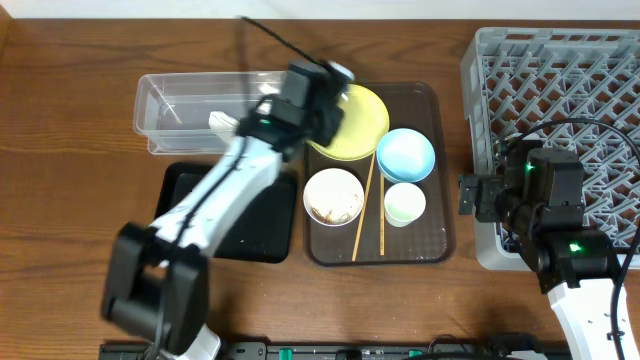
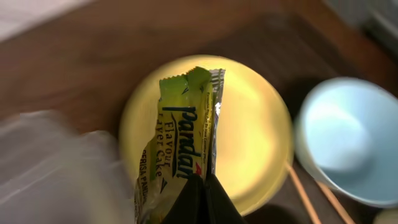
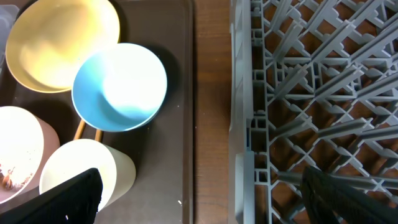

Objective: Sort waste into correct bins and load items into the dishwasher rack
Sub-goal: 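Drop the snack wrapper into the clear container with the left gripper, then grasp the rim of the pink rice bowl with the left gripper, then tip the pink bowl over the black tray to dump the rice, then place the emptied pink bowl back on the brown tray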

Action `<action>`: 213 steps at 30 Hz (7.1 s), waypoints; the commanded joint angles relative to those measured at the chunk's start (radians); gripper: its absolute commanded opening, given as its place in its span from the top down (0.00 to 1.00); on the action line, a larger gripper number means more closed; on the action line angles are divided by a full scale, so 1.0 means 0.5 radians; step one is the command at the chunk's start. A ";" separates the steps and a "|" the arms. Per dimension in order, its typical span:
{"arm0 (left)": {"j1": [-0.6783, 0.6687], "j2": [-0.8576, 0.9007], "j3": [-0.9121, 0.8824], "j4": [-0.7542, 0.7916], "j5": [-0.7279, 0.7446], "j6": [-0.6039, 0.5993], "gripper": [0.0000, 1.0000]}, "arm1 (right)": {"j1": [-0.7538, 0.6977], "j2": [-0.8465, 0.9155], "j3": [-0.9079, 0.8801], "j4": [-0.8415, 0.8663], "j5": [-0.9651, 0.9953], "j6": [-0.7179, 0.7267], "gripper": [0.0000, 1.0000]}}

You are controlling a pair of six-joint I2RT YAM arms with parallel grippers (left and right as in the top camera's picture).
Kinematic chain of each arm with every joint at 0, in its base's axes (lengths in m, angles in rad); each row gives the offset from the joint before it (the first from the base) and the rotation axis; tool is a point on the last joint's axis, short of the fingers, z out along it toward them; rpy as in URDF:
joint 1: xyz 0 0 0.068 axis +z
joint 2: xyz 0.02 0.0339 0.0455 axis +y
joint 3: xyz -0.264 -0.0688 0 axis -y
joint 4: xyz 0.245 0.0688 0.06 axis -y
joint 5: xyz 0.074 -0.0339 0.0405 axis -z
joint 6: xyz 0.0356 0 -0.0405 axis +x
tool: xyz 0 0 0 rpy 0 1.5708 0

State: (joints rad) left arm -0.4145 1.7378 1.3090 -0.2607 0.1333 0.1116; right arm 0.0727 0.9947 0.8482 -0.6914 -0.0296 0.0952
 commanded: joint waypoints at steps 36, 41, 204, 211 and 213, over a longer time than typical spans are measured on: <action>0.017 -0.439 -0.035 -0.910 0.076 -0.889 0.19 | 0.014 -0.003 0.037 -0.001 -0.010 0.011 0.01; -0.188 -0.288 -0.057 -0.842 0.068 -0.893 0.27 | 0.014 -0.003 0.037 -0.001 -0.010 0.011 0.01; -0.083 -0.429 -0.433 -0.335 0.355 -0.732 0.94 | 0.014 -0.003 0.037 -0.016 -0.010 0.011 0.01; -0.465 -0.179 -0.433 -0.082 -0.134 -0.732 0.94 | 0.014 -0.003 0.037 -0.016 -0.010 0.011 0.01; -0.510 -0.089 -0.433 -0.024 -0.170 -0.731 0.94 | 0.014 -0.003 0.037 -0.016 -0.010 0.011 0.01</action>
State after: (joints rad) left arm -0.6483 1.6409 1.0855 -0.2913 0.1875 -0.2718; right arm 0.0727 0.9947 0.8497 -0.6987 -0.0299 0.0952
